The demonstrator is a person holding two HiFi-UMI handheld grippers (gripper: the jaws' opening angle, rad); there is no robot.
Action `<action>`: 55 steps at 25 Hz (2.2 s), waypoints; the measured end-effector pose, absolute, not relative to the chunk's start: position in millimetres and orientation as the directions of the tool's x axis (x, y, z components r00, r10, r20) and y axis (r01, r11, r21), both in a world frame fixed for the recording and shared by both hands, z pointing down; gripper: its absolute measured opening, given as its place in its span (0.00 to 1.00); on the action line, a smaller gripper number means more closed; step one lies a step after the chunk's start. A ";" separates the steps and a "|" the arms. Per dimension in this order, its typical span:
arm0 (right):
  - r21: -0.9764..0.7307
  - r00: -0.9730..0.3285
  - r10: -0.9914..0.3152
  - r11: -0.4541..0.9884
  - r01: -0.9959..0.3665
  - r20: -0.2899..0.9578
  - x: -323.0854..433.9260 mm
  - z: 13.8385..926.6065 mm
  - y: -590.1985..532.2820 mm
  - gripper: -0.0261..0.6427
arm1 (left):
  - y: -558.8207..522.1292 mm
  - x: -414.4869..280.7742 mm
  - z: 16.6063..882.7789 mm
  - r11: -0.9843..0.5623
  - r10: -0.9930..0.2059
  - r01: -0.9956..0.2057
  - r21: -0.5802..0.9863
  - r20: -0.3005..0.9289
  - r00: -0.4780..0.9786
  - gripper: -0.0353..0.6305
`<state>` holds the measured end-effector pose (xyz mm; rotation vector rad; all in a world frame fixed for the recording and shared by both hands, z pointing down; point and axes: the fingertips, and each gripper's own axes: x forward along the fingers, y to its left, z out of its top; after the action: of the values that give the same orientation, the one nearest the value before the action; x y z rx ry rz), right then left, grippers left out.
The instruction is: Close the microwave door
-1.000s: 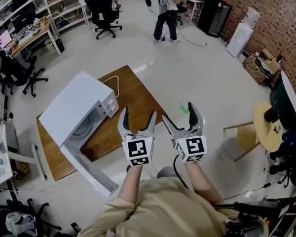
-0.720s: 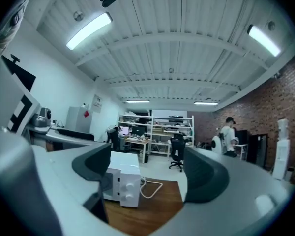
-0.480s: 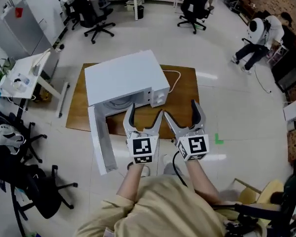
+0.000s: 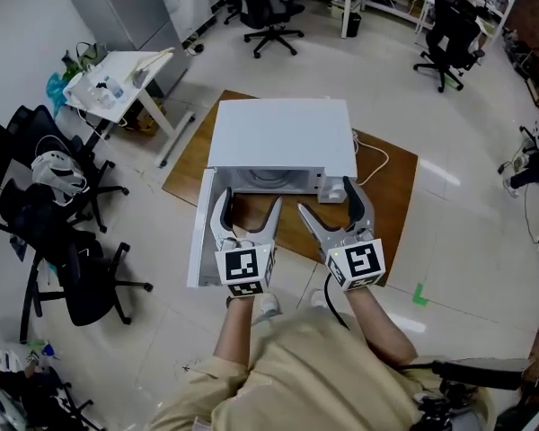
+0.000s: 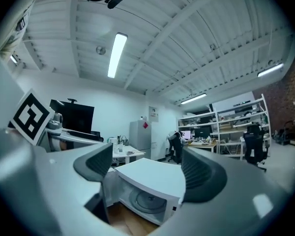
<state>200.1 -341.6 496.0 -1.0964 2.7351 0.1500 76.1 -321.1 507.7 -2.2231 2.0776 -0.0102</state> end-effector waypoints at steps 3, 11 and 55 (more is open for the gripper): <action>0.023 -0.732 -0.640 0.749 -0.662 -0.233 196.4 504.6 -336.4 0.68 | -310.0 68.0 518.6 -0.028 -0.997 -0.994 -0.106 -0.074 0.036 0.68; -0.010 -0.768 -0.600 0.789 -0.614 -0.225 180.0 518.5 -340.9 0.67 | -298.9 42.0 556.1 -0.031 -0.999 -0.994 -0.102 0.040 0.027 0.65; -0.071 -0.714 -0.685 0.727 -0.683 -0.142 211.0 534.2 -407.6 0.66 | -230.2 -68.0 747.9 -0.330 -0.283 -0.554 0.764 0.480 0.831 0.19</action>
<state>211.0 -407.6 534.2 -1.1061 2.7702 -0.0201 -68.0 -230.2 747.9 -3.9766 1.2843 -0.6471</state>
